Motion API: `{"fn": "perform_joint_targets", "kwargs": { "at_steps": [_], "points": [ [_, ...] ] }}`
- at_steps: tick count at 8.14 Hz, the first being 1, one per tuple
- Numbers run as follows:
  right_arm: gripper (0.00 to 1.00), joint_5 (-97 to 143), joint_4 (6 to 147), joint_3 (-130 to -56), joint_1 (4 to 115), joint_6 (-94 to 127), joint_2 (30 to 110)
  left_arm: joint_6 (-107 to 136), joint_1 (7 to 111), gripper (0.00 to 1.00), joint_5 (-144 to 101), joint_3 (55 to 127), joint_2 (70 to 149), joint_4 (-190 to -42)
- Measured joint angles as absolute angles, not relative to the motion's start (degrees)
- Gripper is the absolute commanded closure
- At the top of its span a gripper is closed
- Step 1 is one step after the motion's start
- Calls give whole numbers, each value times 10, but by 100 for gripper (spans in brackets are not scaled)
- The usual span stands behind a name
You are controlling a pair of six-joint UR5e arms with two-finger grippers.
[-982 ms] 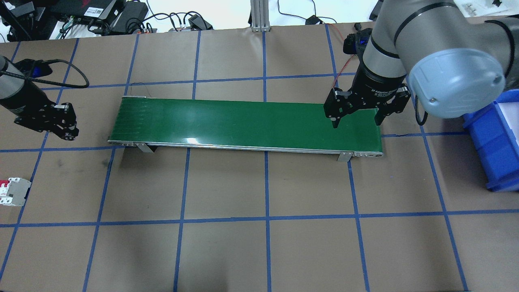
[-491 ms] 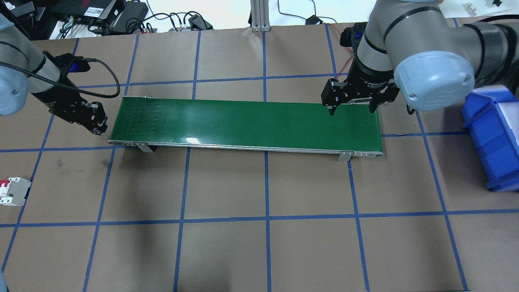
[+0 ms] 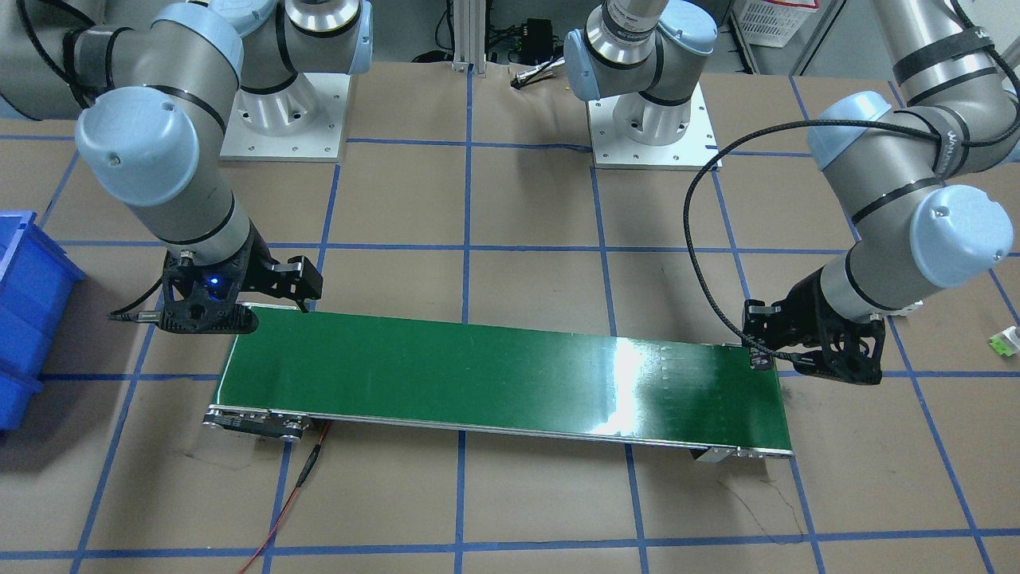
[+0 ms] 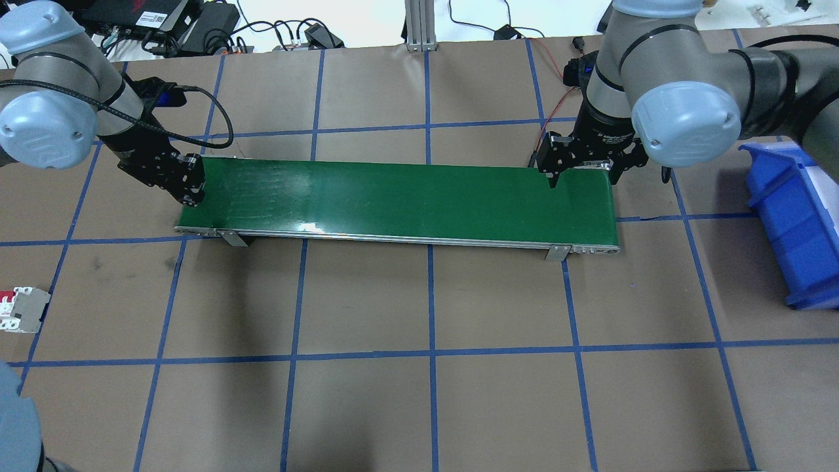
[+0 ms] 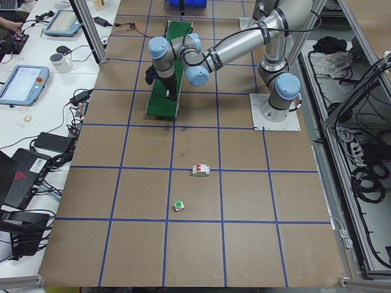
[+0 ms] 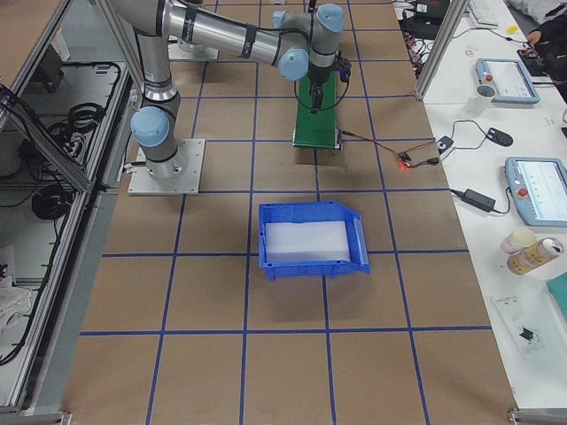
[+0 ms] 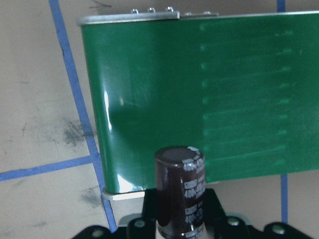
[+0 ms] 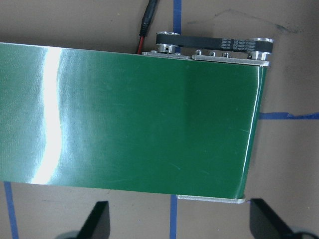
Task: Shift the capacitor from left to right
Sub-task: 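Lift the capacitor with the left gripper and carry it over the conveyor, then lower the capacitor onto the conveyor belt and open the left gripper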
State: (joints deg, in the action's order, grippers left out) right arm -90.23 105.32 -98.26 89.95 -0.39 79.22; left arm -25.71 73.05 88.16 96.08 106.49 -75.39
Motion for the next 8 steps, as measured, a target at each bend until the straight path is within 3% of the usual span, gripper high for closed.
{"fn": "perform_joint_targets", "kwargs": {
  "at_steps": [3,8],
  "points": [
    [0,-906,1077,-987,893,-19,773,-231,733,100,873,919,1108,-752],
    [0,-905,1112,-994,892,-30,745,-211,757,100,863,913,1137,-727]
  ]
}}
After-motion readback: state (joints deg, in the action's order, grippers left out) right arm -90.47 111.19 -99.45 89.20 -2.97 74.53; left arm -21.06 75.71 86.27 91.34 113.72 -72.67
